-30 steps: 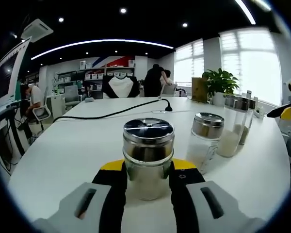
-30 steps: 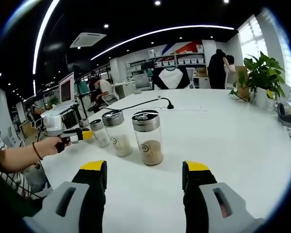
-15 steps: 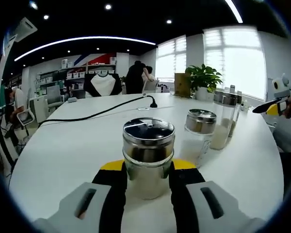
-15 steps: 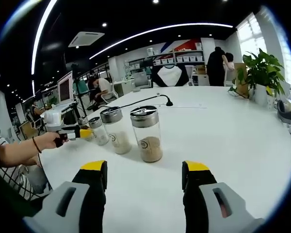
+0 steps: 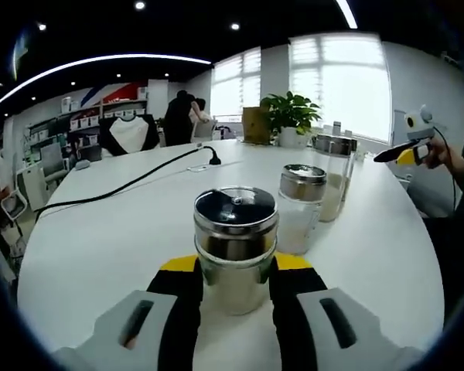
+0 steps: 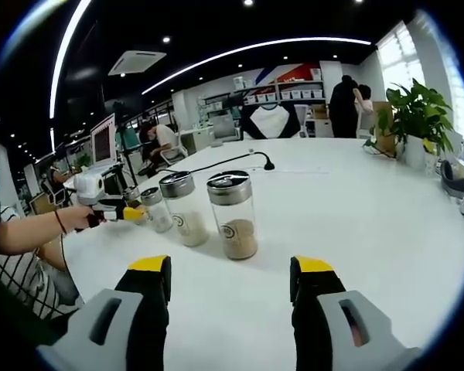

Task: Rotate the seasoning bottle until the label or dispensing opening points toward the visible target arrow and the bottle remains upright within the marked orientation range

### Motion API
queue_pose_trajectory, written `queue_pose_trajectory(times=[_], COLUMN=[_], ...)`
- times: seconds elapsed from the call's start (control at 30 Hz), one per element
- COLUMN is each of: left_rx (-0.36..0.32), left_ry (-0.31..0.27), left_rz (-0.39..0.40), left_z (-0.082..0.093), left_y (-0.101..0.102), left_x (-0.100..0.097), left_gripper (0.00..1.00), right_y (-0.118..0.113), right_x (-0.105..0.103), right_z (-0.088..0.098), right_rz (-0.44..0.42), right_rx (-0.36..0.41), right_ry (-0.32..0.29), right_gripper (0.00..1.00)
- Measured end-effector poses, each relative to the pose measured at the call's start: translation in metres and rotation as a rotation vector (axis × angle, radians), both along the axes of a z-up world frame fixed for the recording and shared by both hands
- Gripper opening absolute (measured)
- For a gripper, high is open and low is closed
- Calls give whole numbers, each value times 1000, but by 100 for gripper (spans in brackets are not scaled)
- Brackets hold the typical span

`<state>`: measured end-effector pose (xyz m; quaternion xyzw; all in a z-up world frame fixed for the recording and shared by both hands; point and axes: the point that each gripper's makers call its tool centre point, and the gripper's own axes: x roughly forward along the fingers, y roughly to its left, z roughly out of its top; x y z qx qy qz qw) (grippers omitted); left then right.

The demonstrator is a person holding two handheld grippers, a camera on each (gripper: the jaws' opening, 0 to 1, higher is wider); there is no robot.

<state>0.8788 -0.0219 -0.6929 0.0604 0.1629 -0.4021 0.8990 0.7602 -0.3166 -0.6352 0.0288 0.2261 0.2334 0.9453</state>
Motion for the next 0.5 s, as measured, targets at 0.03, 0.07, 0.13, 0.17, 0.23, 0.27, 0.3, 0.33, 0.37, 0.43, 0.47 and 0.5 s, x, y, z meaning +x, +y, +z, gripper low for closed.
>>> queue_pose_trajectory(times=[0.03,0.07,0.13,0.17,0.23,0.27,0.3,0.33,0.37,0.43,0.47,0.5], left_rx=[5,12,13,17,19,20,20,28,35,36,38,38], left_ry=[2,3,12,13,18,22,38,36,36,43,42,44], left_rz=[-10,-22,-41,-53,-67,-68,-64,-64,-63,-58,-59,-57], left_z=[0,0,0,0,-1,0,0,0,-1,-1,-1,-1], left_y=[0,-1,-1,-1,-1,-2,-2,-2,-2,-2,-2,-2], left_x=[0,-1,-1,-2,-3,-3,-3,-3,-3,-3,-3,-3], left_gripper=[35,35,35,35,35,35,35,35,35,36,36,36], right_y=[0,-1,-2,-3,-4,-4,-4,-5,-5,-6,-6,-5], right_x=[0,0,0,0,0,0,0,0,0,0,-1,-1], right_z=[0,0,-1,-1,-1,-1,-1,-1,-2,-4,-4,-4], right_rz=[-1,-3,-8,-9,-12,-12,-13,-15,-16,-18,-18,-16], right_rx=[0,2,2,2,4,4,4,5,6,6,4,3], right_ry=[0,1,1,1,3,2,2,2,3,8,11,10], right_gripper=[62,62,62,62,62,62,62,62,62,62,62,62])
